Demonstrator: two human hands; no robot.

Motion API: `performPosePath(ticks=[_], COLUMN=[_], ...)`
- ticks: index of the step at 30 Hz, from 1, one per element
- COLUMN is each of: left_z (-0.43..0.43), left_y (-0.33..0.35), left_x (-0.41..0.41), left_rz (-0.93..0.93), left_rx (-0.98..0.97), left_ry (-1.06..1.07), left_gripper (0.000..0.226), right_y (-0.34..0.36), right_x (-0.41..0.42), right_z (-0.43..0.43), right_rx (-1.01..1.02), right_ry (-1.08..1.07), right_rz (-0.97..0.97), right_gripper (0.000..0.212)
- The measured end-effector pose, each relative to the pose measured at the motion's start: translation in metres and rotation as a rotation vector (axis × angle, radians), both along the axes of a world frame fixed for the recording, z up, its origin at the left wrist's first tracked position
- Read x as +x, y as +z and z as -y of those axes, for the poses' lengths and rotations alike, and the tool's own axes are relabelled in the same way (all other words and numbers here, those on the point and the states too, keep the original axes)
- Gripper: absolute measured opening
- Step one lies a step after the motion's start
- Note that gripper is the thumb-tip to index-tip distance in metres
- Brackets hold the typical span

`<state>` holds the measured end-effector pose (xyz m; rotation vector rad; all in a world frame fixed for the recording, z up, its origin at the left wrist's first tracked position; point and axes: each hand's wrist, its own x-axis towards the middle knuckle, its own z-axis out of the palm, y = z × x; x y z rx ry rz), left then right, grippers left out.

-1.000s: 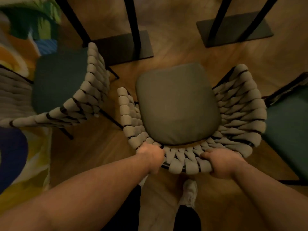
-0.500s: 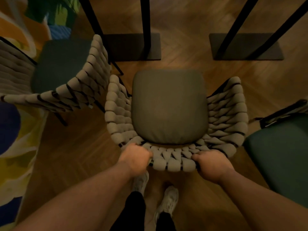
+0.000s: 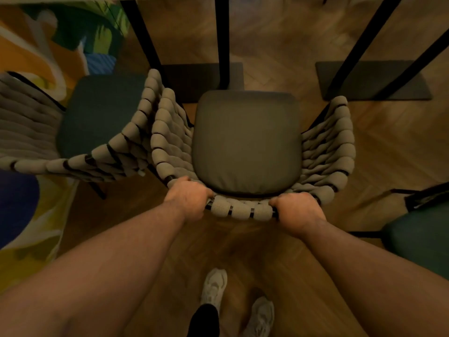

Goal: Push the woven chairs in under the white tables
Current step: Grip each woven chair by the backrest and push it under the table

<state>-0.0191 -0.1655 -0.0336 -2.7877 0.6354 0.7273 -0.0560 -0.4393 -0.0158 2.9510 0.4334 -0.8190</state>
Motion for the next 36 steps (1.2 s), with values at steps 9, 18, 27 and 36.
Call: performPosePath(ticks=[9, 18, 27, 36], left_z=[-0.012, -0.01, -0.002, 0.027], left_y=[0.002, 0.0, 0.001, 0.037], left_x=[0.061, 0.091, 0.09, 0.081], left_rz=[-0.025, 0.007, -0.051, -0.182], left_rx=[-0.021, -0.01, 0.096, -0.202], left_ry=[0.016, 0.017, 0.051, -0.007], left_gripper=[0.025, 0.025, 0.047, 0.063], right_y=[-0.002, -0.009, -0.02, 0.037], right_x=[0.063, 0.091, 0.058, -0.026], right_z=[-0.015, -0.017, -0.005, 0.063], right_rx=[-0.052, -0.059, 0.094, 0.134], right_ry=[-0.03, -0.111, -0.25, -0.459], right_rz=[0.026, 0.046, 0.158, 0.019], right_gripper=[0.024, 0.027, 0.04, 0.074])
